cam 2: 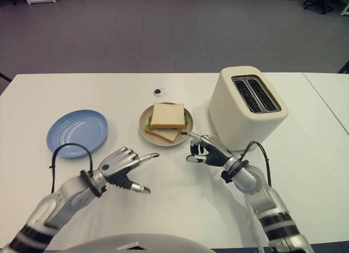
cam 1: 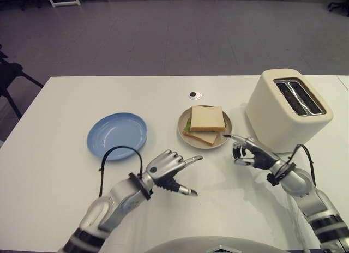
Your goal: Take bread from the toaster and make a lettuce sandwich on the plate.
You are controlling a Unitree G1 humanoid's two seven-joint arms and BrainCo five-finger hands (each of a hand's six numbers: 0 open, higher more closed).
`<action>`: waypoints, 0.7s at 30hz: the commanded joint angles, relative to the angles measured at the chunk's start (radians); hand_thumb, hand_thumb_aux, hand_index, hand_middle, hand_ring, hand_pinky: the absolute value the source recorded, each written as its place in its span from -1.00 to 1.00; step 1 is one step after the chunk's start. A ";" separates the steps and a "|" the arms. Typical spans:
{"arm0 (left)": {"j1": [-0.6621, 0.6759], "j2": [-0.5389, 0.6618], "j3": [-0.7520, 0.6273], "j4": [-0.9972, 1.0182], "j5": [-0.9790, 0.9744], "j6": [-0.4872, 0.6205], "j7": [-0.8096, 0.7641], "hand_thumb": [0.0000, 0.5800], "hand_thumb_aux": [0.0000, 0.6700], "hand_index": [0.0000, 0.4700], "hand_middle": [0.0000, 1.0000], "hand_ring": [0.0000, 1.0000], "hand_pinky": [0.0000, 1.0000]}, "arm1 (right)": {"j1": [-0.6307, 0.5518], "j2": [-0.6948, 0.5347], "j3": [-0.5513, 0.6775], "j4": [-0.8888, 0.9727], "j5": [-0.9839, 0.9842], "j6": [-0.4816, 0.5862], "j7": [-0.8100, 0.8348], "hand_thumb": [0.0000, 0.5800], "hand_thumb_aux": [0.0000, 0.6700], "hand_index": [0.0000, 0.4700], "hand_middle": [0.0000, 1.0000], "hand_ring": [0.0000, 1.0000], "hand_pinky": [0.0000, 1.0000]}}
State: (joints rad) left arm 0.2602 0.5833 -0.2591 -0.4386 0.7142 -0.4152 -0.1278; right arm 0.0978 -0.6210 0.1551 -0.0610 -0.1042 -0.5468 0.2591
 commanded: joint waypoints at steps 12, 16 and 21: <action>0.051 -0.224 0.125 0.266 -0.819 -0.186 -0.126 -1.00 -1.00 -1.00 -1.00 -1.00 -1.00 | 0.094 0.228 0.001 -0.020 0.504 -0.068 0.258 -1.00 -1.00 -1.00 -1.00 -1.00 -1.00; 0.040 -0.247 0.119 0.281 -0.858 -0.215 -0.172 -1.00 -1.00 -1.00 -1.00 -1.00 -1.00 | 0.086 0.247 -0.018 -0.017 0.557 -0.059 0.322 -1.00 -1.00 -1.00 -1.00 -1.00 -1.00; 0.054 -0.258 0.121 0.284 -0.864 -0.242 -0.214 -1.00 -1.00 -1.00 -1.00 -1.00 -1.00 | 0.087 0.271 -0.042 -0.021 0.586 -0.050 0.371 -1.00 -1.00 -1.00 -1.00 -1.00 -1.00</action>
State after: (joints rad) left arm 0.3030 0.3260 -0.1386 -0.1668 -0.1495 -0.6504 -0.3233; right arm 0.1886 -0.3574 0.1290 -0.0812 0.4630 -0.6110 0.6147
